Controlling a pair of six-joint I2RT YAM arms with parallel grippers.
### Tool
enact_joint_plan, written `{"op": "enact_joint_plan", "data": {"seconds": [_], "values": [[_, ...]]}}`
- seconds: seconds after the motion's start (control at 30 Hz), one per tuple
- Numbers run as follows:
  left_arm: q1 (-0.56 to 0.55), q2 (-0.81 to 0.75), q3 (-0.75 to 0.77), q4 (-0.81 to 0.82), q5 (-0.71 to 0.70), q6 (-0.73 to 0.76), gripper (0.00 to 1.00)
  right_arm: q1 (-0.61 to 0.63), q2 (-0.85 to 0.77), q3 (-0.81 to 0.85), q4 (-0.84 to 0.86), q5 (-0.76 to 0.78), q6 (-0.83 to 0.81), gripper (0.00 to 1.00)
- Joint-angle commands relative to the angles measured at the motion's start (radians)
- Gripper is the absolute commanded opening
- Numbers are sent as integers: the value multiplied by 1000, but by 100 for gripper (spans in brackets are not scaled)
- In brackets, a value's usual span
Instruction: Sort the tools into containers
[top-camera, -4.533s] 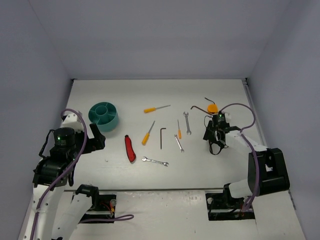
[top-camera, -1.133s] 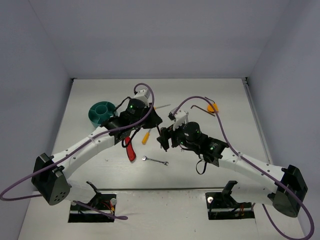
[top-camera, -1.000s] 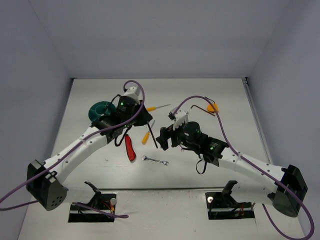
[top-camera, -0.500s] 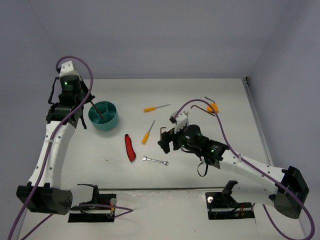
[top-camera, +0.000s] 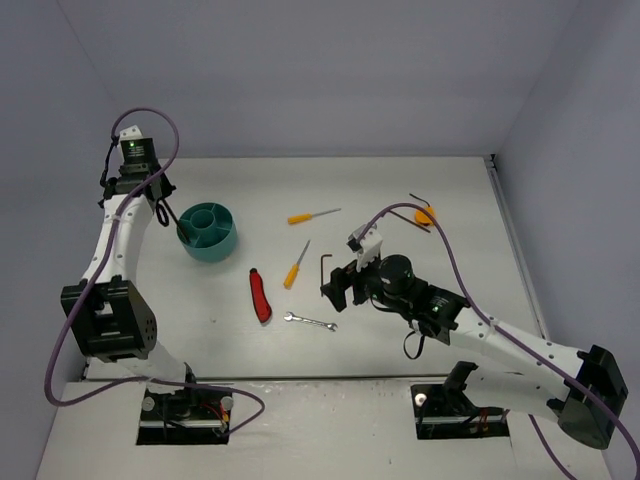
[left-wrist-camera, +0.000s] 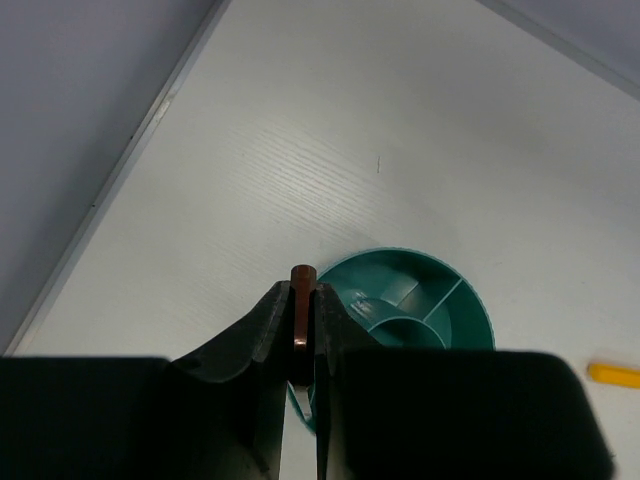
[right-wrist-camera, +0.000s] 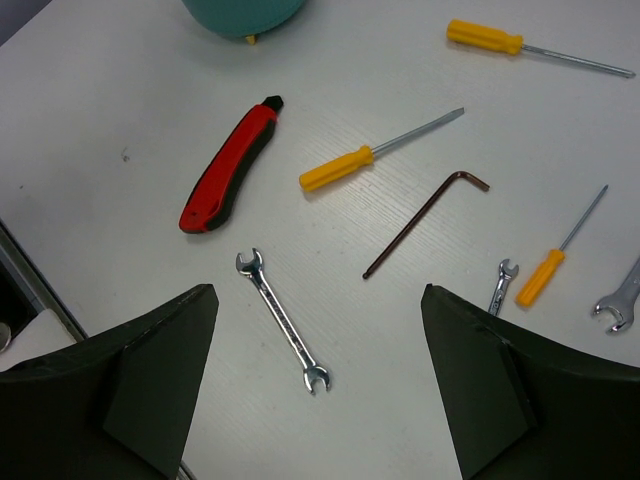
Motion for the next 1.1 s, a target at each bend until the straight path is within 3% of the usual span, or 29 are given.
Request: {"op": "enact_joint_plan", "data": {"seconds": [0.0,0.2,0.43,0.83,0.97,1.07], "values": [[47,42,69,102,45,-34,0,6,0,3,37,12,-9,80],[46,113,75,89,91,-74,0,6,14,3,26,24,-6,80],[48,173,68,78,91,-117,11,5,41,5,10,114,30,81],[46,220,67,63,87,-111,22,6,86,14,0,176,65,81],[46,195,73,54,93,-116,33,6,109,19,-1,237,108,80],[45,148,87,33,90,-112,55,6,149,41,-9,289,138,77]]}}
